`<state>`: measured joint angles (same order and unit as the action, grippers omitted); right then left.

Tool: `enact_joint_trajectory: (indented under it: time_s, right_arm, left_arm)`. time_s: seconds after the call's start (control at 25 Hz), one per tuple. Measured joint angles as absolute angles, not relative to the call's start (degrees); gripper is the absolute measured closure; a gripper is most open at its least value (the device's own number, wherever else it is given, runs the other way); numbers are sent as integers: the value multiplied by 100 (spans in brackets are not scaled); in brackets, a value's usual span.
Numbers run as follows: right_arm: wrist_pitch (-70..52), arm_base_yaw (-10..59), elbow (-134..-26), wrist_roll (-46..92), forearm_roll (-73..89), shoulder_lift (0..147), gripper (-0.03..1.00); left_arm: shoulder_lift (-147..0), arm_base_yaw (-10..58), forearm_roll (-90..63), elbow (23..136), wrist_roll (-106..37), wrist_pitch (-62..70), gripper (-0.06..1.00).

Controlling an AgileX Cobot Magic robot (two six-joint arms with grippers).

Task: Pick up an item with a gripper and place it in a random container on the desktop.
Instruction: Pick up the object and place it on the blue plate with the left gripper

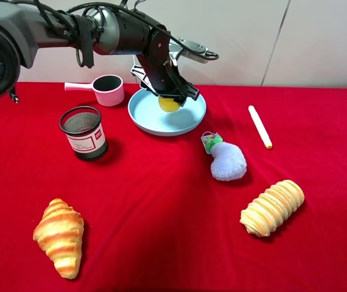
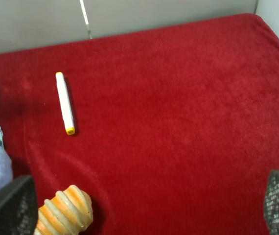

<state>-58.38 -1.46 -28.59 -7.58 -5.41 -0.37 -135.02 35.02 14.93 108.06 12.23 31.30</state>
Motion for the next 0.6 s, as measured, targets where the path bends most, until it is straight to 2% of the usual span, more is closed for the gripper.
enact_joint_trajectory:
  time_s: [0.6]
  right_arm:
    - [-5838,-146,-2859,-758,-541,-37,28]
  left_arm:
    - [-13502,3502,1476,10806,1029,3130,26]
